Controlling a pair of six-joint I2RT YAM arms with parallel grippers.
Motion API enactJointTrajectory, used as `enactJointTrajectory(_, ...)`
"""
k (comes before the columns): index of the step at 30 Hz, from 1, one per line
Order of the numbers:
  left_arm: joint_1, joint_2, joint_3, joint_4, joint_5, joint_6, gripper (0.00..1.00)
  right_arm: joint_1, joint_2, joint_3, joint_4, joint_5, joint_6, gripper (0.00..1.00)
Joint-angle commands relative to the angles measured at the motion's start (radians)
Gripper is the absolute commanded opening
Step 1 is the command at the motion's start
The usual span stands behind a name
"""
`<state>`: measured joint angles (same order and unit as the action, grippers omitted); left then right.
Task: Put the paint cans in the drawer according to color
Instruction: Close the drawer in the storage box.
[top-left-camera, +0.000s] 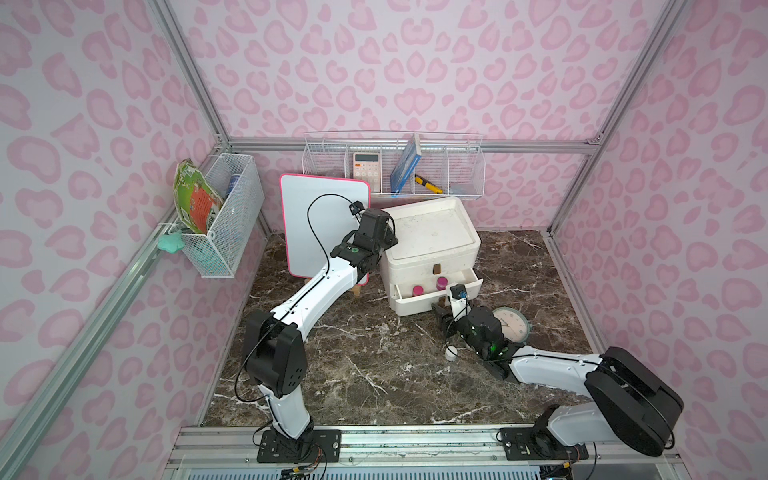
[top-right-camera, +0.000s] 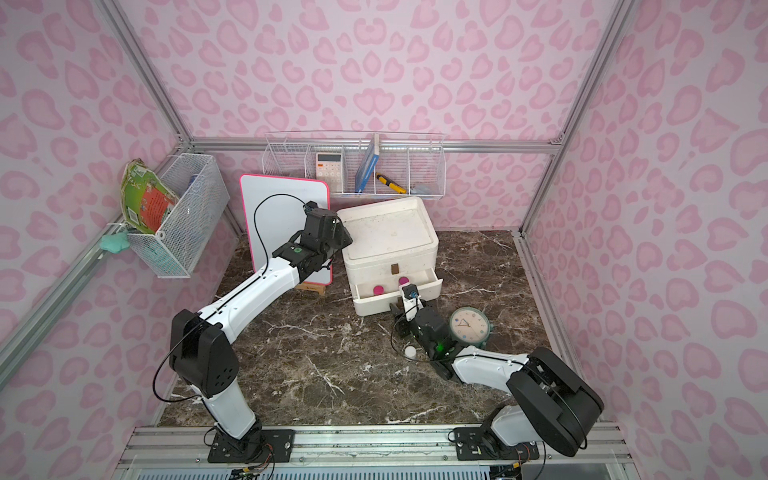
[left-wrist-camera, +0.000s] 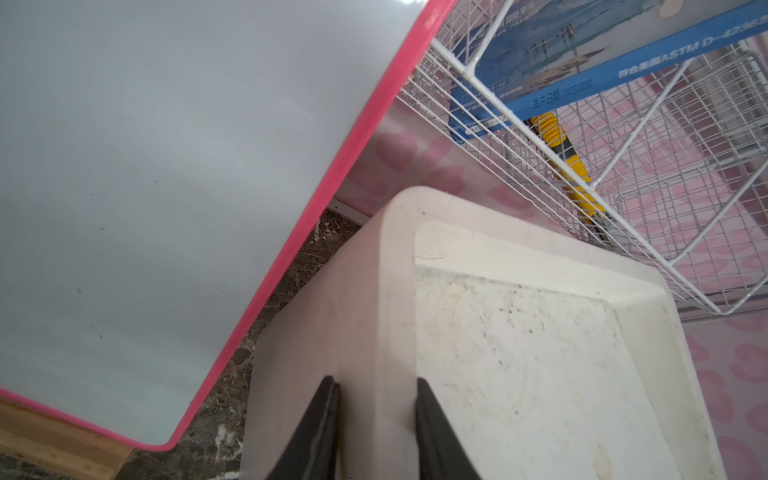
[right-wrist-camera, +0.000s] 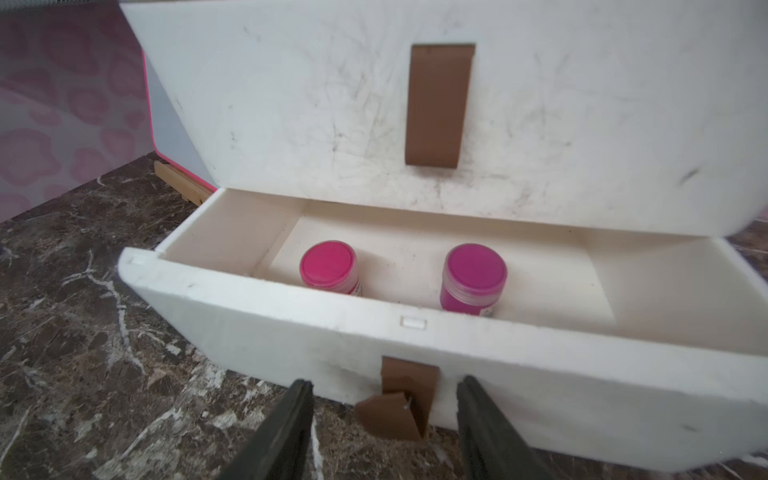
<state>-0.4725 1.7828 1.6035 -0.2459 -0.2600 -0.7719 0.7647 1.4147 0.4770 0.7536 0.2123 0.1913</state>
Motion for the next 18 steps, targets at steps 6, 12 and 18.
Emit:
enactJointTrajectory(6, -0.020, 0.008, -0.020, -0.043, 0.164, -0.104, 0.22, -0.002, 0.115, 0.074, 0.170, 0.019, 0.008, 0.59)
enactJointTrajectory(12, -0.020, 0.004, -0.028, -0.043, 0.160, -0.115, 0.22, -0.011, 0.196, 0.138, 0.213, 0.029, 0.000, 0.59)
enactJointTrajectory(18, -0.019, 0.000, -0.034, -0.046, 0.150, -0.124, 0.22, -0.021, 0.242, 0.170, 0.235, 0.032, 0.000, 0.59)
